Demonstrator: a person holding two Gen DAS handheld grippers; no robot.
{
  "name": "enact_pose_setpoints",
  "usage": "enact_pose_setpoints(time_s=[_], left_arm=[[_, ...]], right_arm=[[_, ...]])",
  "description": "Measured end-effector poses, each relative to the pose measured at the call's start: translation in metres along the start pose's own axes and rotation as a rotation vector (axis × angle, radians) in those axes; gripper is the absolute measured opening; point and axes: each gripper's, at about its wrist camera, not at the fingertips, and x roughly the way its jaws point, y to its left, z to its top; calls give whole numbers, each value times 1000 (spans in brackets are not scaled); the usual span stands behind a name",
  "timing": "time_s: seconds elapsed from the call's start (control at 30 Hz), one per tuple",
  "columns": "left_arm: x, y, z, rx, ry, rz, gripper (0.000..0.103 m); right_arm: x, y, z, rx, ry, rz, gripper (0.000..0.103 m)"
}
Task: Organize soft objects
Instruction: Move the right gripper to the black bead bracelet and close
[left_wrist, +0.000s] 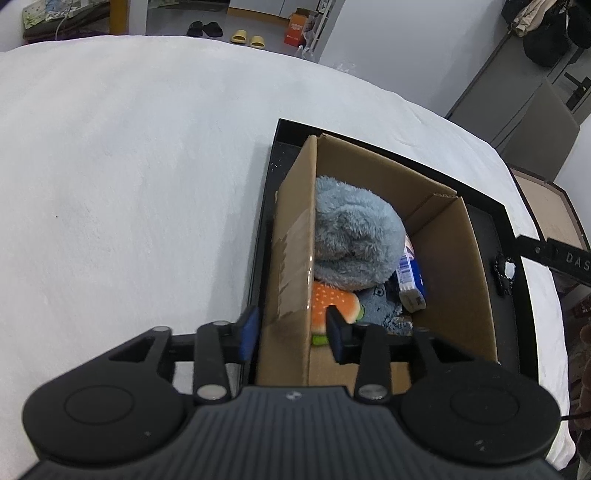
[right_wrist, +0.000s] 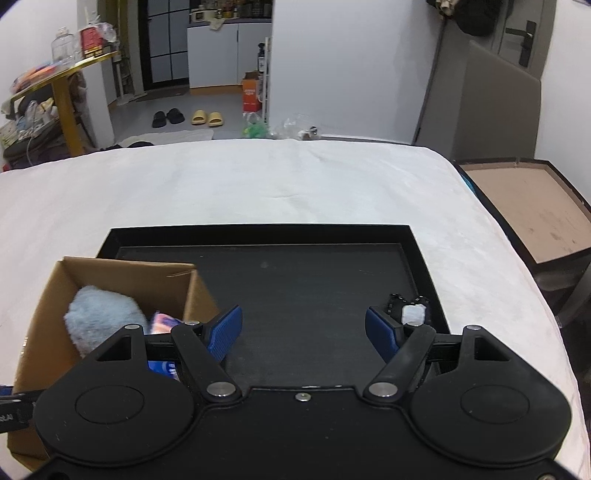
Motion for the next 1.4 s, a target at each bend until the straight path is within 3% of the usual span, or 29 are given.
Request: enact_pose_setpoints(time_s=[0.23,0.67,0.8,1.1,1.4], left_arm=[[-2,-7,5,-2,-33,53,62],[13,-35,5,49,-4,111,66],[16,-44,5,68,6,135,71],[26,-62,7,95,20,208,72],[30,-75,6,120,28,256,73]], right_arm=[[7,-23,1,26,5,8,80],[32,-82,-21,91,49,-7,80],[42,-96,-26,108,61,-1,74],[66,-118,-33,174,93,68,55],[90,-134,-39,256,132,112,54]])
